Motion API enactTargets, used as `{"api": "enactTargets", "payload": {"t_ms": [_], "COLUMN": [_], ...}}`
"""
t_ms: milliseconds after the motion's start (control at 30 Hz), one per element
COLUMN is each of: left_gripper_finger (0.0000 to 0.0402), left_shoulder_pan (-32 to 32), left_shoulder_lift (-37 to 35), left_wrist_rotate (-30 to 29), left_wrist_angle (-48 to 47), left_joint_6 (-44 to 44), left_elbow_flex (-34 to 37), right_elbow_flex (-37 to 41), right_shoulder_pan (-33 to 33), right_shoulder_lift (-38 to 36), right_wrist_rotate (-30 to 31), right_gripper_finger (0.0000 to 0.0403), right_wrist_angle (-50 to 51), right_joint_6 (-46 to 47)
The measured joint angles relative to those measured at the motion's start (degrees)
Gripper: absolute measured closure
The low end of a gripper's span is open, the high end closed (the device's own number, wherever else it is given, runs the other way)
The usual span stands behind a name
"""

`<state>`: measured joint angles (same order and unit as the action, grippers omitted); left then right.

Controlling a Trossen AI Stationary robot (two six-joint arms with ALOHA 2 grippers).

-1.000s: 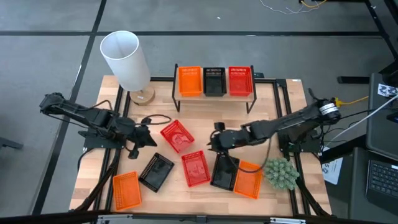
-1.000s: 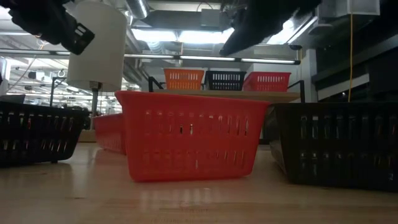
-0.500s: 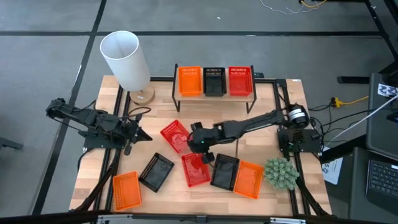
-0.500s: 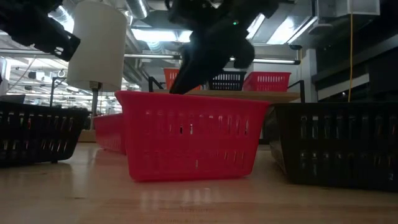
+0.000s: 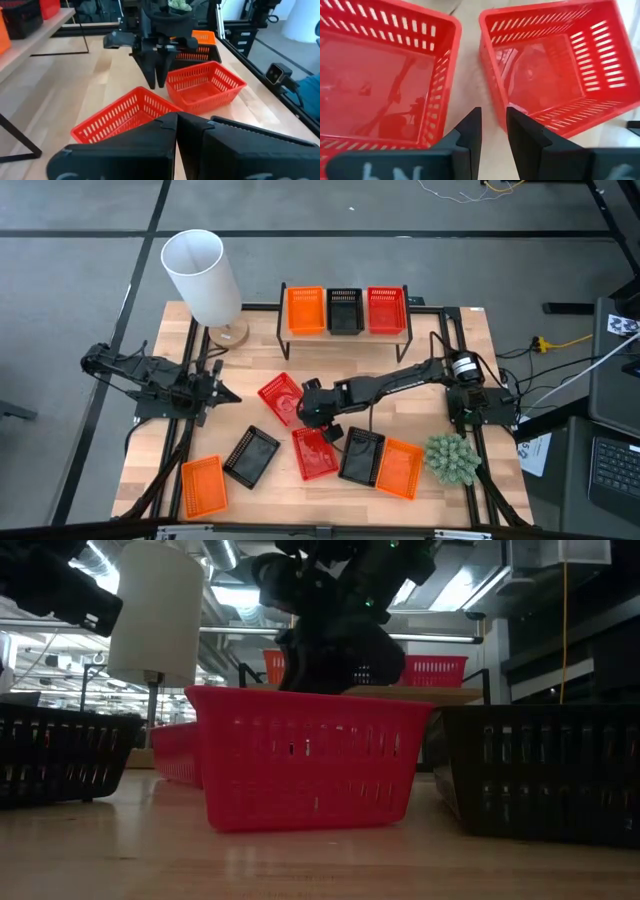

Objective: Stack baskets on shelf by color
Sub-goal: Stack the left red basket on the red basket on the top shelf

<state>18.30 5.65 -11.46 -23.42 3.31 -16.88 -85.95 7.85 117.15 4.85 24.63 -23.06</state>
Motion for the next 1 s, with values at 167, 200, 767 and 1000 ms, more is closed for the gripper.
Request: {"api": "enactTargets", "payload": {"t_ms": [167,200,767,1000], "left_gripper_finger": [0.0401,0.0402,0.0402,0.0402], "left_shoulder_pan": [0.00,-0.01,-0.01,0.00], "left_shoulder_lift": [-0.20,-0.20,-0.58,-0.53], "left_wrist_rotate": [-0.05,-0.08,-0.49,0.19], "left_wrist_angle": [0.10,0.58,13.32,17.74], "left_joint_6": [0.02,0.02,0.79,0.94], "left_elbow_flex": [0.19,0.59,11.21,13.64], "right_elbow_flex": [0.00,0.00,0.04,0.04], "right_shoulder_pan": [-0.86,-1.07,-2.07,-2.07], "right_shoulder_lift": [-0.01,0.04,2.54,2.63], "right_wrist_rotate": [0.06,0.05,-3.05,-3.03], "right_gripper_finger": [0.0313,0.0313,0.0313,0.0313], "right_wrist_angle": [-0.30,-0.41,-1.36,-0.98], "right_joint_6": [-1.92,-2.77,-2.98,-2.65]}}
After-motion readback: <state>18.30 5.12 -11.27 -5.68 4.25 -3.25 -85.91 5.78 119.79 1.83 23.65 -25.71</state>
